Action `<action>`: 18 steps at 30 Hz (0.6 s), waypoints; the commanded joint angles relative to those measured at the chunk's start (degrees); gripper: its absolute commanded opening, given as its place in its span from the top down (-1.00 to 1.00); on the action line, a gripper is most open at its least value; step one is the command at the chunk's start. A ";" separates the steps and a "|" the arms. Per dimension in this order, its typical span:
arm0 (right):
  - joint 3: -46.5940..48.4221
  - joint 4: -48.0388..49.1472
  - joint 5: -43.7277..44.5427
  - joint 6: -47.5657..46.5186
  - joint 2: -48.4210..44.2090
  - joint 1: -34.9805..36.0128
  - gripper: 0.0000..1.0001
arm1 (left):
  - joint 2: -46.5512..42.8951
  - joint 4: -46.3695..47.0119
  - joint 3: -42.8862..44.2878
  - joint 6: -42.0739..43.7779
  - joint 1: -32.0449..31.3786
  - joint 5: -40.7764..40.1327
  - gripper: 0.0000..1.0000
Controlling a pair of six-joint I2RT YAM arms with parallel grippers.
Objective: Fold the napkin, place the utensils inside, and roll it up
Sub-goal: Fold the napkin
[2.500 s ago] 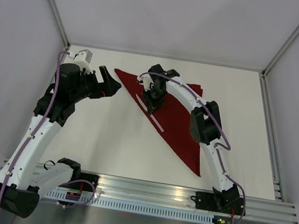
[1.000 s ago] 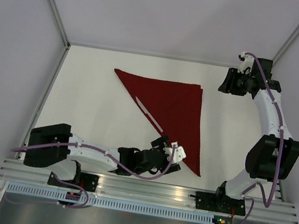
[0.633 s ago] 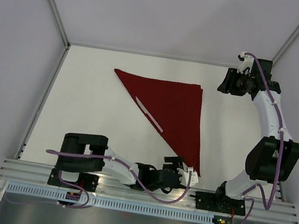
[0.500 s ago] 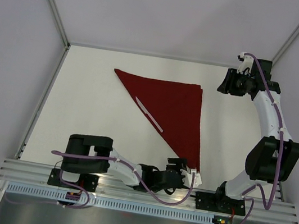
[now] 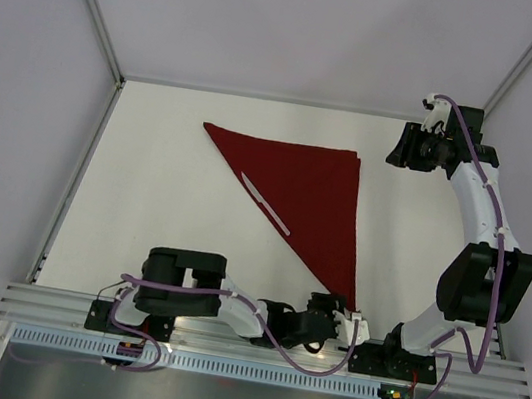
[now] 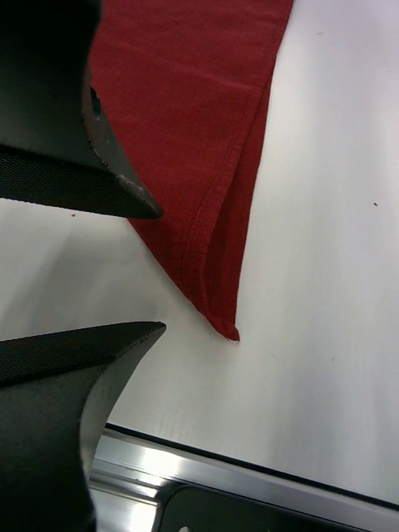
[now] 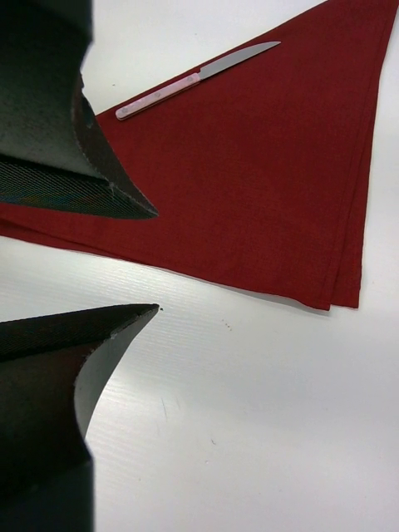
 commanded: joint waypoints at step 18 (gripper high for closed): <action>-0.43 1.30 -1.39 0.98 -1.75 -0.05 0.03 | 6.34 6.52 5.92 3.64 -0.11 0.86 0.34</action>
